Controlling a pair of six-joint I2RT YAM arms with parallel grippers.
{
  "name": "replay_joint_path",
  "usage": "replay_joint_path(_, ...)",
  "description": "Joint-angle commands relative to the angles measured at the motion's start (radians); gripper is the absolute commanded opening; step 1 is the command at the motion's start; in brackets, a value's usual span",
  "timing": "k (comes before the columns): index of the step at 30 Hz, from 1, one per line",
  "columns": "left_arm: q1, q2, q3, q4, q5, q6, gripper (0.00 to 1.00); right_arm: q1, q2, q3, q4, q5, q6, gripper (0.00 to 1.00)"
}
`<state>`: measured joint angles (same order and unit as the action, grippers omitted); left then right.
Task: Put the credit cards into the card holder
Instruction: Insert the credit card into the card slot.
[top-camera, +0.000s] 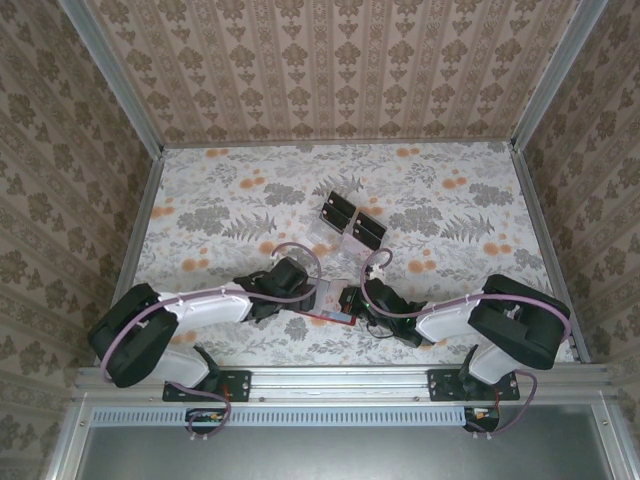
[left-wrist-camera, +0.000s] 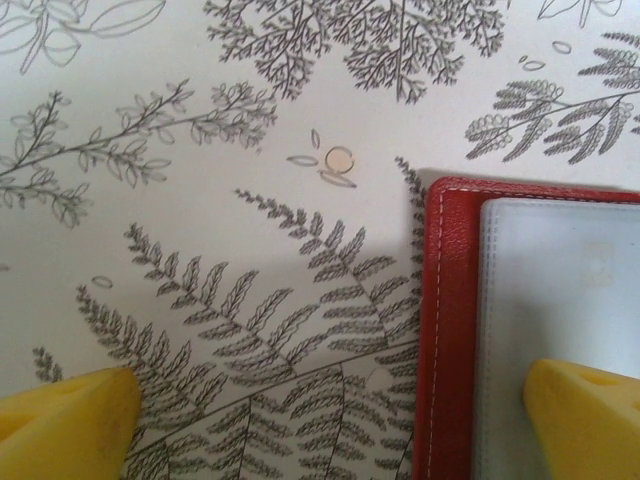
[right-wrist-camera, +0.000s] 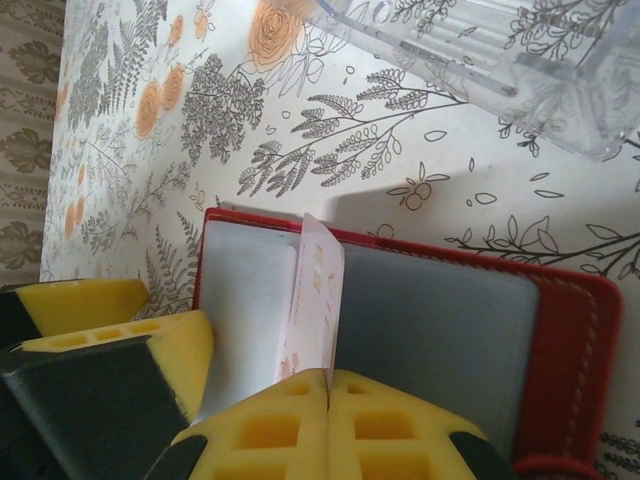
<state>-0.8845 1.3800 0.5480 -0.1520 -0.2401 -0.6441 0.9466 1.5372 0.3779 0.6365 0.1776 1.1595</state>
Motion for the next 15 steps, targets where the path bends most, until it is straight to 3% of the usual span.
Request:
replay_joint_path(1, -0.013, -0.014, -0.049, -0.124, -0.01, -0.023, 1.0, -0.012, 0.035, 0.002, -0.087, 0.028, -0.007, 0.0)
replay_joint_path(15, -0.045, -0.015, -0.08, -0.101, -0.01, -0.065, 1.0, -0.027, 0.094, 0.036, -0.032, -0.097, -0.058, 0.0)
